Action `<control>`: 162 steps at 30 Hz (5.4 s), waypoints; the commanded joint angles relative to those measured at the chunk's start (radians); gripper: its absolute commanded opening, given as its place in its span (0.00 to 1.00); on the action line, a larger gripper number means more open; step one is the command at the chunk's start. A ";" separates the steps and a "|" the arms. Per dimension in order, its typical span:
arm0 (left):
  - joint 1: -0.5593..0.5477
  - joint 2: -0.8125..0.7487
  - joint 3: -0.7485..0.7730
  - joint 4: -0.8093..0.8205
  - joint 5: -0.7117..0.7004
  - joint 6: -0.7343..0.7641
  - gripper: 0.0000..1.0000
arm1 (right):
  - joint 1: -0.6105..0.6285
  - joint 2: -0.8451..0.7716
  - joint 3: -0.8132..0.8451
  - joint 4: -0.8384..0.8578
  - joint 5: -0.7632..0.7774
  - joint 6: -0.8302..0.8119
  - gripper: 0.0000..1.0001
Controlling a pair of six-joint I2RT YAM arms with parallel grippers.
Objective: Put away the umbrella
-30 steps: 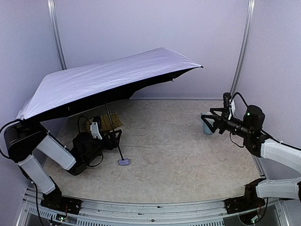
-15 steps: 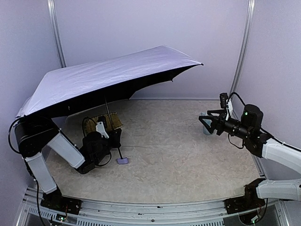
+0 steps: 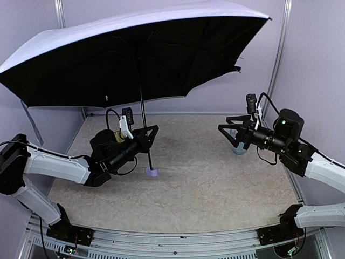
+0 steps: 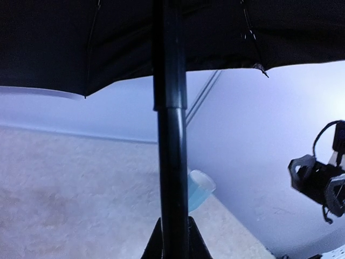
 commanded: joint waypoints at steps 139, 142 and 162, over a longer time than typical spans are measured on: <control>-0.360 0.293 0.164 0.347 0.235 0.110 0.00 | 0.233 0.499 0.325 0.928 0.328 0.421 0.21; -0.360 0.293 0.163 0.343 0.238 0.110 0.00 | 0.228 0.494 0.324 0.923 0.325 0.421 0.16; -0.363 0.206 0.253 0.028 -0.065 0.226 0.00 | 0.342 0.407 0.345 0.557 0.738 -0.102 0.55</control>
